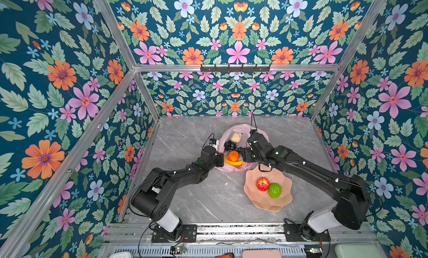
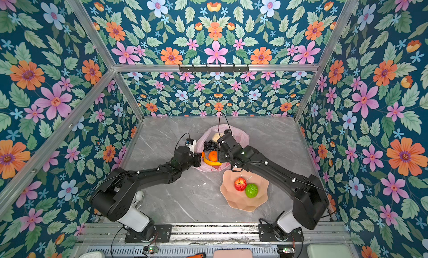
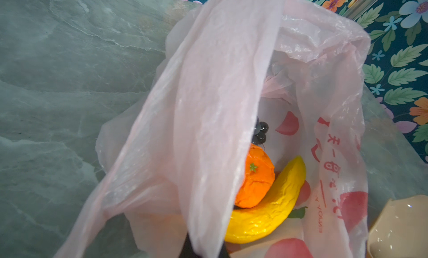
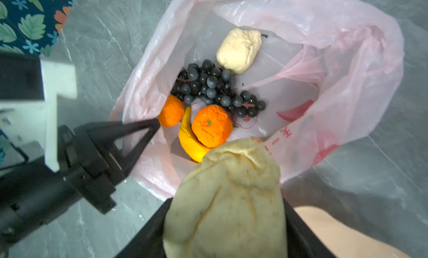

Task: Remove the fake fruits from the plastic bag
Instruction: 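Carry the cream pear with the right gripper over the peach bowl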

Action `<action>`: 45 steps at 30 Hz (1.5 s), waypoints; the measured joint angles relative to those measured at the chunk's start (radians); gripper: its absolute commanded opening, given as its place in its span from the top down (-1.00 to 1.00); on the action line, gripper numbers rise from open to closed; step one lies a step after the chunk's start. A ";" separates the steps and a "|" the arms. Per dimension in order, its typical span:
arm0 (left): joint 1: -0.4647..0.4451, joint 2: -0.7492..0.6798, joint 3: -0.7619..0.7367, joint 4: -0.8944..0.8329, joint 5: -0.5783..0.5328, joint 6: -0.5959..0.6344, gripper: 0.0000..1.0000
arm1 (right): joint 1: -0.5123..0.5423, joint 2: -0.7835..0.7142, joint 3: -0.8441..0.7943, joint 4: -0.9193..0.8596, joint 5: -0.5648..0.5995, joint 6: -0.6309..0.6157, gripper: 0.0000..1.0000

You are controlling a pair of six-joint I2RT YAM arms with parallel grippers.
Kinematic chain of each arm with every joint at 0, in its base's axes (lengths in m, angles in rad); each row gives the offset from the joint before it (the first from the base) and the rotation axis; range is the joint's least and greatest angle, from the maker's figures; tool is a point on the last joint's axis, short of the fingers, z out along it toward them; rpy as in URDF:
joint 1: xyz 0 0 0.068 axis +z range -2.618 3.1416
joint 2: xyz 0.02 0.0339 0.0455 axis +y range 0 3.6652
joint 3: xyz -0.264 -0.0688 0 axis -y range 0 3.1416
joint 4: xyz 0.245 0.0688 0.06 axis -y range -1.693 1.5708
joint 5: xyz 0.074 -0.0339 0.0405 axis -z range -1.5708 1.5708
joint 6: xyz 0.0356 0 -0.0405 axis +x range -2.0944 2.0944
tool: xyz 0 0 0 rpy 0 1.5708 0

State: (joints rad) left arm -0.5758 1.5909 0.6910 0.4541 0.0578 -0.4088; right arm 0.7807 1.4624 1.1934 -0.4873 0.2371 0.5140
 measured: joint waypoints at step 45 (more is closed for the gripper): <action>0.000 0.010 0.000 0.001 -0.007 0.004 1.00 | 0.549 -0.253 -0.473 -0.292 0.450 0.814 -0.22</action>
State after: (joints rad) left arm -0.5758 1.6009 0.6910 0.4549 0.0509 -0.4046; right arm 1.3300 1.2098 0.7204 -0.7792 0.6868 1.3277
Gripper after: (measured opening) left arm 0.050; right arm 0.613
